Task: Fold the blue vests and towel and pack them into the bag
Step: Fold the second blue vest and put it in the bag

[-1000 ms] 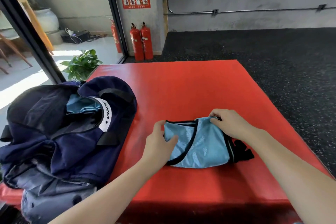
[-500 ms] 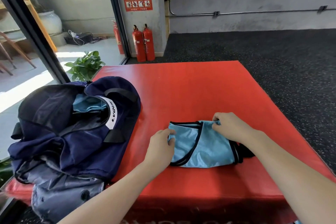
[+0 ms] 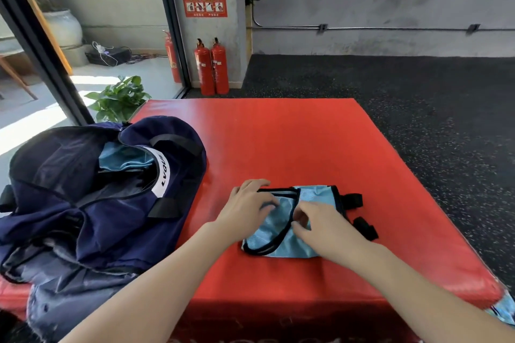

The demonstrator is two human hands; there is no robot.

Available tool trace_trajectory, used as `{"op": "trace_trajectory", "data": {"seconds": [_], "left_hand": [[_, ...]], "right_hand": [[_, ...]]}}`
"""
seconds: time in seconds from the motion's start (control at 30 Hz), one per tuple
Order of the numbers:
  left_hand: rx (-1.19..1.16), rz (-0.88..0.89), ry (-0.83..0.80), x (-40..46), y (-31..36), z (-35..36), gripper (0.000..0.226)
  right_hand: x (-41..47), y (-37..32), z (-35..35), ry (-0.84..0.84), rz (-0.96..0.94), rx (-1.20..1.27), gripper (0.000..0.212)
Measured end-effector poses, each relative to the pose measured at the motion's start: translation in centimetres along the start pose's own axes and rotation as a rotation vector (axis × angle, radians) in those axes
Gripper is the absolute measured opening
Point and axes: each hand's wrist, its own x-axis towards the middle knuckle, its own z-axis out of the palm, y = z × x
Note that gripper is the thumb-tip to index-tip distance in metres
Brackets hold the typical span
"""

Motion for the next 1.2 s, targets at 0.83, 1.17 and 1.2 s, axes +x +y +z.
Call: {"op": "trace_trajectory", "data": {"seconds": [0.83,1.17,1.2], "left_hand": [[-0.043,0.310,0.046,-2.3,0.3,1.1,0.014],[-0.022,0.284,-0.029,-2.9,1.1,0.9,0.032],[-0.026,0.278,-0.035,-2.9,1.2,0.8,0.035]], "right_hand": [[-1.5,4.0,-1.6,0.029,-0.272,-0.175,0.041],[-2.7,4.0,-0.1,-0.013,-0.359,-0.230,0.033],[-2.6,3.9,0.1,0.005,-0.360,-0.239,0.033]]}}
